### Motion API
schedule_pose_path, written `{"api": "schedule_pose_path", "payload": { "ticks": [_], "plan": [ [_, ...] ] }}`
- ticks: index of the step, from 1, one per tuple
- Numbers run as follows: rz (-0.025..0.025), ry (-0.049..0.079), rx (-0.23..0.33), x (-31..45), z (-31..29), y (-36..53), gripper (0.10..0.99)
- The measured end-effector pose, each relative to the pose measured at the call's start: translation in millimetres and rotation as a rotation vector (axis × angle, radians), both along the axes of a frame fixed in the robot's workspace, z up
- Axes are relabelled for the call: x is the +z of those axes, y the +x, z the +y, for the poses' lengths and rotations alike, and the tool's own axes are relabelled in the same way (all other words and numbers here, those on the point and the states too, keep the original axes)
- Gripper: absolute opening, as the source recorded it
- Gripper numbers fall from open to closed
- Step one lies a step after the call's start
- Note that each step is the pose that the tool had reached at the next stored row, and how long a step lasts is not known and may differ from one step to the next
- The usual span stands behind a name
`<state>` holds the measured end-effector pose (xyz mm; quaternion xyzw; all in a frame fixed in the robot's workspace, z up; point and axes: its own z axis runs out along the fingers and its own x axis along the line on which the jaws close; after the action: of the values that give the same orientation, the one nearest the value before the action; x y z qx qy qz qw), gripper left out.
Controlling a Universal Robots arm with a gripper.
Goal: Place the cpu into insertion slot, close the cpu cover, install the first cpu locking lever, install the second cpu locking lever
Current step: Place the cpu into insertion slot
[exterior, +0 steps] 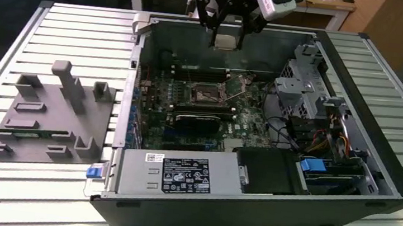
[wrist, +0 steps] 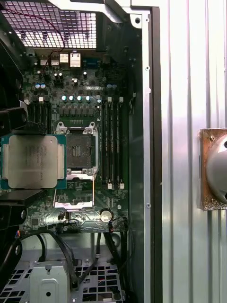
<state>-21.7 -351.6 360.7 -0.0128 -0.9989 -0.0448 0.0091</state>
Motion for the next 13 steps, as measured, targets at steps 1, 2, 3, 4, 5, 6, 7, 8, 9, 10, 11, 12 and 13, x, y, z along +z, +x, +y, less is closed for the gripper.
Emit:
{"api": "schedule_pose_path", "payload": {
  "ticks": [1,2,3,4,5,6,7,8,9,10,11,12,13],
  "plan": [
    [0.0,0.0,0.0,-0.6,0.0,0.0,0.541],
    [0.0,0.0,0.0,-1.8,0.0,0.0,0.541],
    [0.0,0.0,0.0,-3.3,0.0,0.0,0.541],
    [0.0,0.0,0.0,-4.6,0.0,0.0,0.541],
    [-0.0001,0.0,0.0,-5.9,0.0,0.0,0.541],
    [0.0,0.0,0.0,-7.0,0.0,0.0,0.541],
    [0.0,0.0,0.0,-8.4,0.0,0.0,0.541],
    [0.0,0.0,0.0,-9.8,0.0,0.0,0.541],
    [-0.0001,0.001,0.0,-11.5,0.0,0.0,0.541],
    [0.0,0.001,0.0,-13.3,0.0,0.0,0.541],
    [0.0,0.001,0.0,-15.1,0.0,0.0,0.541],
    [0.0,0.001,0.0,-16.9,0.0,0.0,0.541],
    [-0.0001,0.001,0.0,-18.7,0.0,-0.1,0.541]
  ]
}}
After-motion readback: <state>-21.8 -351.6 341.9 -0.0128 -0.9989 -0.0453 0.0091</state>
